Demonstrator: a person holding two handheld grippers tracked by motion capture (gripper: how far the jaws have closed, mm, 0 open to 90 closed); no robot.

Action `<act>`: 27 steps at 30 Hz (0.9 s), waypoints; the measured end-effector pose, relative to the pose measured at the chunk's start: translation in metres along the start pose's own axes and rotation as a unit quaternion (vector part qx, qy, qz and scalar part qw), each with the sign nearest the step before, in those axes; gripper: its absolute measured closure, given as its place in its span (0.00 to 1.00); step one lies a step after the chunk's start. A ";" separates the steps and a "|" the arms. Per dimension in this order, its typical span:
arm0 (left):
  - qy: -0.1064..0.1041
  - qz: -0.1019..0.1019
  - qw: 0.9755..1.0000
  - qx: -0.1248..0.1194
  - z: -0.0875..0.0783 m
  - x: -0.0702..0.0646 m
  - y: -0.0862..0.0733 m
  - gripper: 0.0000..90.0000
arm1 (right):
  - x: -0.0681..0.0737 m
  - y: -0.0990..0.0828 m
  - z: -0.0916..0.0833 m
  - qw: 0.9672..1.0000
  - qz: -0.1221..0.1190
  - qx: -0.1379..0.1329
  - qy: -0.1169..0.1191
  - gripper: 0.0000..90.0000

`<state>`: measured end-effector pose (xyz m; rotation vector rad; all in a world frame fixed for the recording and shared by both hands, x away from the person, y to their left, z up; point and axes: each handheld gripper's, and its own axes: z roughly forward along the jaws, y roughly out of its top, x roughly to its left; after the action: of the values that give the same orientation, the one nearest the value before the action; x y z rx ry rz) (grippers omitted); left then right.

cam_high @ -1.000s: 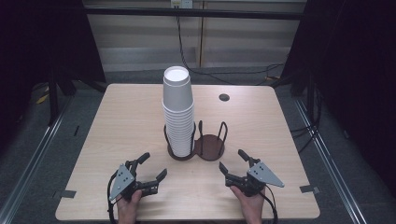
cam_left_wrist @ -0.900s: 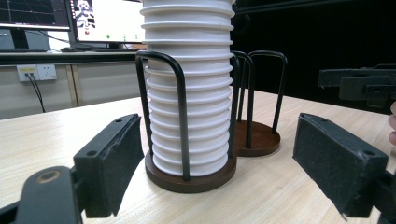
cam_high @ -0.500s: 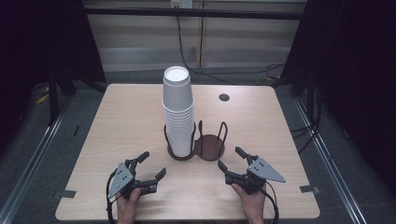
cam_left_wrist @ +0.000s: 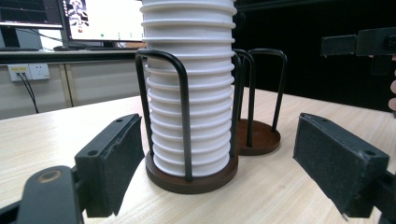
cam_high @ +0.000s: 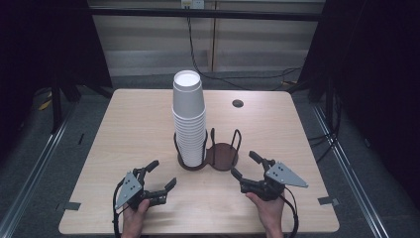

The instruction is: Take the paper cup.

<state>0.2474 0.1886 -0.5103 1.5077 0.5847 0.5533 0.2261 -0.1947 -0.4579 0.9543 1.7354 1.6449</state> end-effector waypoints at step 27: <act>0.004 0.006 1.000 0.001 -0.001 0.000 0.000 0.18 | -0.002 0.056 0.023 0.996 -0.003 0.038 0.085 0.29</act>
<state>0.2473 0.1893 -0.5101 1.5124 0.5820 0.5678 0.2525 -0.1830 -0.4045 0.8654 1.9233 1.7094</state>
